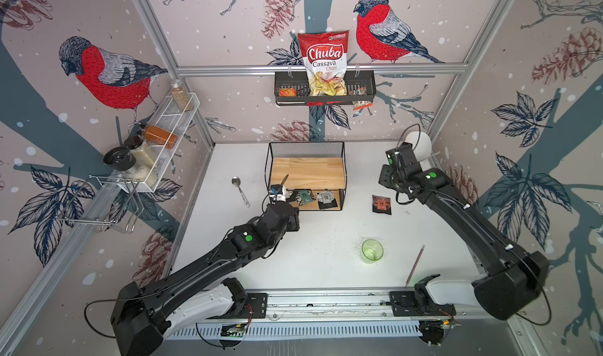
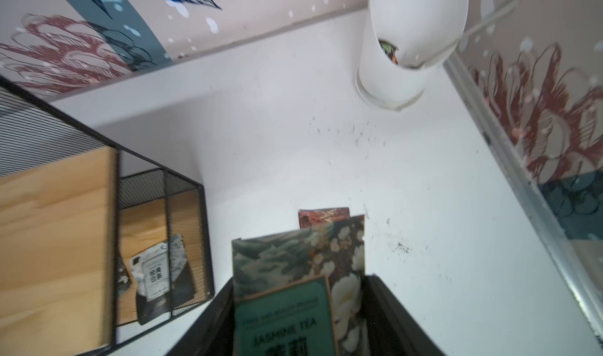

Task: Remove the tea bags from the shelf
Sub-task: Place the tea bag at the center of the board.

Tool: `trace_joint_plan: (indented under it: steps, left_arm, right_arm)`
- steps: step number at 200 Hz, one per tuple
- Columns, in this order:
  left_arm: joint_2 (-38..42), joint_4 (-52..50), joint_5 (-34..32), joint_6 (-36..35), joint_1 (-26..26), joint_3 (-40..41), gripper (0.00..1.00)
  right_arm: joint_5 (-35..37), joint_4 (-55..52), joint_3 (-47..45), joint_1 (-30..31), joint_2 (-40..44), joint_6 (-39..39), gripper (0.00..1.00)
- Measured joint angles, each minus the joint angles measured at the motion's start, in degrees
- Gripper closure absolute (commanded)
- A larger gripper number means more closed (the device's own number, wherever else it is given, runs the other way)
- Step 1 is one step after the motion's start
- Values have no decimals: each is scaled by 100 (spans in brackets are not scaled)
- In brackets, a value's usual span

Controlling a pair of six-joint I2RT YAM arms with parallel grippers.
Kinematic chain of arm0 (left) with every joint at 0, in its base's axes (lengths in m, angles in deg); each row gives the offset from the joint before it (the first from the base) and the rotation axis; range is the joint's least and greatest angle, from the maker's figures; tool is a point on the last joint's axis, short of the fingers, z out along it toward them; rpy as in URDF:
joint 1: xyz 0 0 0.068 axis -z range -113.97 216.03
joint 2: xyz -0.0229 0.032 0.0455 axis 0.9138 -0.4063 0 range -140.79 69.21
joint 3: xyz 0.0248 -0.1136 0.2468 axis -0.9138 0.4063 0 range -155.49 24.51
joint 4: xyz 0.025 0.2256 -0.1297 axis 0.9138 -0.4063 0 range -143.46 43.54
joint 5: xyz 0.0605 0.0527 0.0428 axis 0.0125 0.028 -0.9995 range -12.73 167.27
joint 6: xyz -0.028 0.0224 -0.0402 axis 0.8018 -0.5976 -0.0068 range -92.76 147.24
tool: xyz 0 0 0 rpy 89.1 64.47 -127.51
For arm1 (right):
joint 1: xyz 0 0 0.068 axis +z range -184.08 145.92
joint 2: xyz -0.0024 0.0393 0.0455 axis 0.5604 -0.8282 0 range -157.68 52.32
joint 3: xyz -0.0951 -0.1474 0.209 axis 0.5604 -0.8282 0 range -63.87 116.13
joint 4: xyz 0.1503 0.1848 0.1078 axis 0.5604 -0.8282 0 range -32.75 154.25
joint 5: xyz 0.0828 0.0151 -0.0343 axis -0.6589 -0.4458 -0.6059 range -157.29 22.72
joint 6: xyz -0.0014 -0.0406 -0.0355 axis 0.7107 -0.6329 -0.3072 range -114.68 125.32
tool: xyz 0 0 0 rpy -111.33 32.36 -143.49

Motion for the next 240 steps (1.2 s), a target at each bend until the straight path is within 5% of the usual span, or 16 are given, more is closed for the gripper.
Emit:
trace_joint_plan:
  steps: [31, 100, 146, 176, 240]
  left_arm:
    - [-341, 1058, -11, 437, 98, 984, 56]
    - [-540, 2297, 37, 686, 107, 1486, 56]
    - [-833, 2863, 26, 769, 107, 1751, 51]
    - [-1189, 3331, 0, 782, 107, 1810, 45]
    - [-2789, 4225, -17, 496, 118, 1180, 41]
  right_arm:
    - [-629, 706, -1086, -560, -352, 136, 36]
    - [-789, 1593, -1167, -581, -1762, 251, 31]
    - [-597, 1764, -1067, -398, -2315, 295, 12]
    - [-595, 1784, -1069, -400, -2352, 317, 0]
    - [-601, 1742, -1021, -415, -1591, 393, 0]
